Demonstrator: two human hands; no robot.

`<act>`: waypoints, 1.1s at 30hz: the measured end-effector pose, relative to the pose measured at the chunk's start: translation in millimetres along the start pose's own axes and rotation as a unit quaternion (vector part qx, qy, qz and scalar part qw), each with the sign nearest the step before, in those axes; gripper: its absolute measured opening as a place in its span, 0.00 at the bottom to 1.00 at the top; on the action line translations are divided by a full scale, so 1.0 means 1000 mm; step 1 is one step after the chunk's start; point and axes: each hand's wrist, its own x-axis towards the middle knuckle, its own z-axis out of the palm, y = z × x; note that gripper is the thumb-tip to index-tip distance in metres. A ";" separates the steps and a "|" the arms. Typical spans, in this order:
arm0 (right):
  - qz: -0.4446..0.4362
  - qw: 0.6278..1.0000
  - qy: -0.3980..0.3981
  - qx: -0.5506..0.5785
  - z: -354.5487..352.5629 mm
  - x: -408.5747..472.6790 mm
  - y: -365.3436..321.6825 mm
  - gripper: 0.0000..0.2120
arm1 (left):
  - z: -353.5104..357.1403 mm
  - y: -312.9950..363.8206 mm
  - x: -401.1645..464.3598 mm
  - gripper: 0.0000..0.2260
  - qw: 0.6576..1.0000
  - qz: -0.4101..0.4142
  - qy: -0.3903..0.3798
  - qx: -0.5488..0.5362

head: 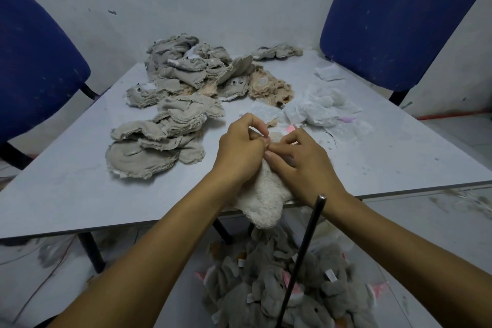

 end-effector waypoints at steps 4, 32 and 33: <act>0.011 0.994 0.075 0.077 -0.005 -0.001 0.001 0.09 | 0.003 0.000 0.003 0.10 1.000 -0.007 0.013 -0.010; 0.074 0.984 -0.102 0.128 -0.015 0.012 0.005 0.13 | 0.014 -0.005 -0.008 0.24 0.992 0.077 0.077 0.060; 0.077 0.983 -0.088 0.142 -0.011 0.009 0.005 0.13 | 0.016 -0.007 -0.009 0.24 0.989 0.090 0.087 0.075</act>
